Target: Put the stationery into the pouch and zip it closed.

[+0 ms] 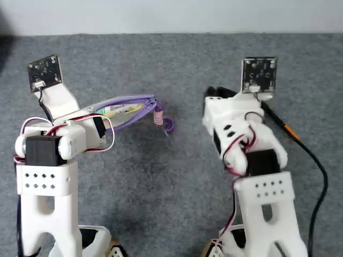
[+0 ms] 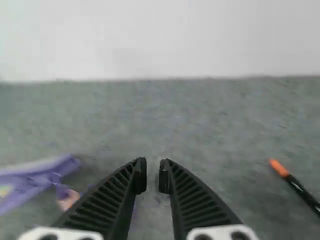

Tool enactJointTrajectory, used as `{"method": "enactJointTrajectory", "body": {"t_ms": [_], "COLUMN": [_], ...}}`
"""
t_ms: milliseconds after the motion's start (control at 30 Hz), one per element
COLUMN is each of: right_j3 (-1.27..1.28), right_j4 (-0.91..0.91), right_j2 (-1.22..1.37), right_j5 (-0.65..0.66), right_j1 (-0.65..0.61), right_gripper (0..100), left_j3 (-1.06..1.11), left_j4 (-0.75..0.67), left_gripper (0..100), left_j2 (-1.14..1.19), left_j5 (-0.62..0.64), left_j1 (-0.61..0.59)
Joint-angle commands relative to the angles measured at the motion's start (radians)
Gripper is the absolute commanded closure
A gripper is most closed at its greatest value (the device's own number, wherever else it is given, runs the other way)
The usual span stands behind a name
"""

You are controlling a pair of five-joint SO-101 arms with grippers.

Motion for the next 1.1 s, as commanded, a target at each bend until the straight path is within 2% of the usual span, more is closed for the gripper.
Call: {"method": "enactJointTrajectory", "body": {"t_ms": [0, 200, 433, 500, 600, 700, 867, 1067], "right_j3": [-0.141, -0.453, -0.847, -0.959, -1.114, -1.254, -1.445, -1.676], "right_j4": [0.108, 0.289, 0.466, 0.516, 0.585, 0.611, 0.604, 0.607], "right_j2": [0.127, 0.501, 0.931, 1.035, 1.173, 1.296, 1.486, 1.709], "right_j5": [0.072, 0.196, 0.381, 0.428, 0.486, 0.529, 0.586, 0.594], "right_j1": [0.084, 0.214, 0.303, 0.317, 0.334, 0.343, 0.349, 0.352], "right_gripper": [92.6, 92.5, 92.4, 88.8, 77.5, 70.8, 72.0, 72.0], "left_j3": [-0.007, -0.005, -0.005, -0.005, -0.005, -0.005, -0.005, -0.005], "left_j4": [-0.023, -0.021, -0.02, -0.02, -0.006, 0.008, 0.015, 0.015], "left_gripper": [99, 99, 99, 99, 99, 99, 99, 99], "left_j2": [-0.002, -0.002, -0.002, -0.002, -0.002, -0.002, -0.006, -0.006], "left_j5": [0.008, 0.008, 0.008, 0.008, 0.008, 0.006, 0.006, 0.006], "left_j1": [0.011, 0.011, 0.011, 0.011, 0.011, 0.011, 0.009, 0.009]}}
